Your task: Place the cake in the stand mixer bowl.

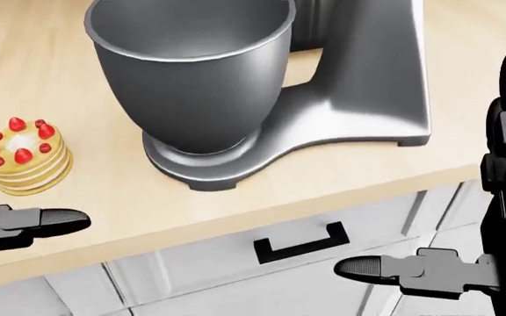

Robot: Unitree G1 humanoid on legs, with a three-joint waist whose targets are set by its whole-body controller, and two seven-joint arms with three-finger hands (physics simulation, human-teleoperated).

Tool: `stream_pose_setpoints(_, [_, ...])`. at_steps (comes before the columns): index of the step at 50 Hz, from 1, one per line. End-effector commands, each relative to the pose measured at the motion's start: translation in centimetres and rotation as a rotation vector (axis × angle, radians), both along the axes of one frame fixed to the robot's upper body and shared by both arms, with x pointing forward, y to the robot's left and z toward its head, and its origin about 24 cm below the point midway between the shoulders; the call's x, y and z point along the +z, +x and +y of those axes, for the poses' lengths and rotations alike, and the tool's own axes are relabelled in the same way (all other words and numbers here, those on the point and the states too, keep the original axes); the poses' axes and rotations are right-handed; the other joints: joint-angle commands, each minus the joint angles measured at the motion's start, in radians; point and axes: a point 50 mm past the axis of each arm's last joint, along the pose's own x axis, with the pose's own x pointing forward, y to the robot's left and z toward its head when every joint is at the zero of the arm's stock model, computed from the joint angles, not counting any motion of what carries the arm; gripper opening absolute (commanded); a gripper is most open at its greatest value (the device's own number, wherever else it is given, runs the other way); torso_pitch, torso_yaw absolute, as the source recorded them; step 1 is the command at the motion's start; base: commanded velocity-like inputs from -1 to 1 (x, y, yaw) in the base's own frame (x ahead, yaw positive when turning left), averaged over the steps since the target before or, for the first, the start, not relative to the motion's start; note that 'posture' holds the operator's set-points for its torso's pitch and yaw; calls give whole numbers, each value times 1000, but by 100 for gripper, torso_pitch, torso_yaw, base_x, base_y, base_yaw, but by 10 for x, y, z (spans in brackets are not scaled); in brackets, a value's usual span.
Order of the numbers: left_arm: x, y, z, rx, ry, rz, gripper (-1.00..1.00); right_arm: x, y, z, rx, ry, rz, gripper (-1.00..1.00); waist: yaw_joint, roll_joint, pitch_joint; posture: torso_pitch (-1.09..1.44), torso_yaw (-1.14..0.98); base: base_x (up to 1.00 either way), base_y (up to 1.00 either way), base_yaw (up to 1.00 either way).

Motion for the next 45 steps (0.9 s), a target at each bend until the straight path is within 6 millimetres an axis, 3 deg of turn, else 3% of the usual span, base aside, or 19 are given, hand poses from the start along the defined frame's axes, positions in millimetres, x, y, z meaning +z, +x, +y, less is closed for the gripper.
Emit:
stream_pose_setpoints(1, [15, 3, 1, -4, 12, -78, 100, 11, -5, 2, 6, -14, -76, 100, -1, 2, -15, 0, 0, 0, 0, 0])
stream_pose_setpoints(11, [21, 26, 13, 23, -4, -80, 100, 10, -3, 3, 16, -12, -73, 100, 1, 6, -20, 0, 0, 0, 0, 0])
stream_pose_setpoints(27, [10, 41, 7, 6, -8, -54, 100, 10, -3, 4, 20, -16, -76, 100, 3, 3, -29, 0, 0, 0, 0, 0])
stream_pose_setpoints(45, [-19, 50, 6, -5, 30, 55, 100, 10, -4, 4, 24, -19, -85, 100, 5, 10, -35, 0, 0, 0, 0, 0])
